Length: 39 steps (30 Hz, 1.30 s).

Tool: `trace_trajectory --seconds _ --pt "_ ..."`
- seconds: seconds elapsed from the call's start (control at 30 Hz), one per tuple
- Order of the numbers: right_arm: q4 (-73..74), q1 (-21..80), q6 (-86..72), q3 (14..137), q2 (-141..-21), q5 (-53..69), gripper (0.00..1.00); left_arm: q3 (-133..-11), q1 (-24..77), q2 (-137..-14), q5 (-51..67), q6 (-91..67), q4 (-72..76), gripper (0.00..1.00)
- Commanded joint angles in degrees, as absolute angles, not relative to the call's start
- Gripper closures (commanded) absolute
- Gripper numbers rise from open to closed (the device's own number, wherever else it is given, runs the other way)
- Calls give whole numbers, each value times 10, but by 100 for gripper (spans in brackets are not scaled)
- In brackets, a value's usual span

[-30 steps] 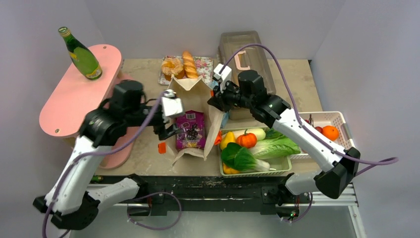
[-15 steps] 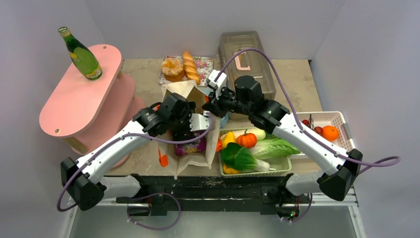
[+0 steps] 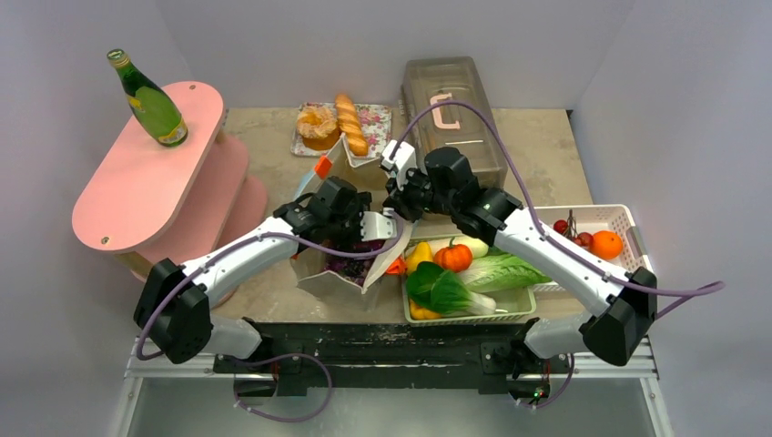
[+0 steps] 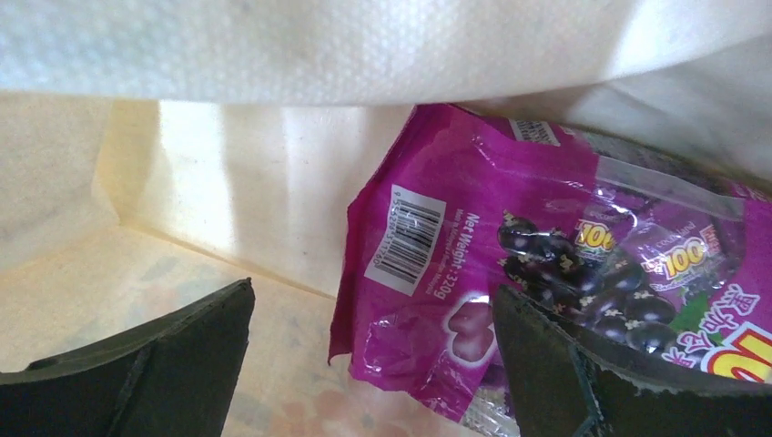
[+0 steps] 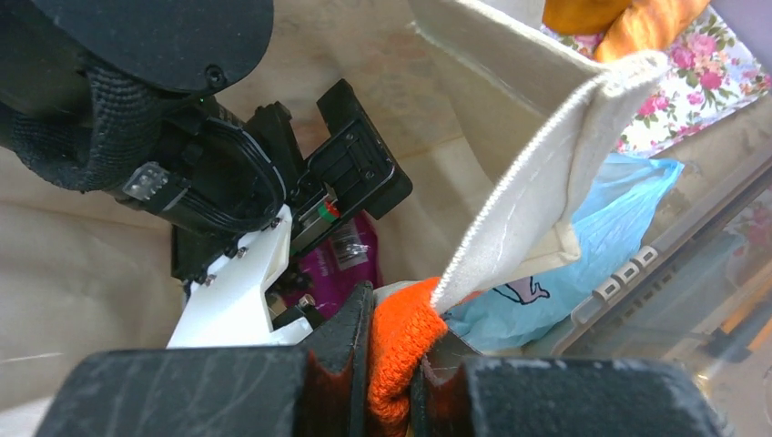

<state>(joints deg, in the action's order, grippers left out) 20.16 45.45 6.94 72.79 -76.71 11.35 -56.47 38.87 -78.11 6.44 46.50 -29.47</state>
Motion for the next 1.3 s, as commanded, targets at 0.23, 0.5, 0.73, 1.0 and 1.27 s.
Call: trace_trajectory --seconds 0.23,0.5,0.73,1.0,1.27 --pt "51 431 127 793 -852 120 100 -510 322 -725 70 437 -424 4" --pt "136 432 148 874 -937 16 100 -625 321 -917 71 496 -472 4" --pt "152 431 150 889 -941 16 100 -729 309 -1049 51 497 -538 28" --pt "152 414 133 891 -949 27 100 -699 304 -993 82 500 -538 100" --pt "151 399 117 879 -952 47 100 -694 288 -740 217 385 -442 100"
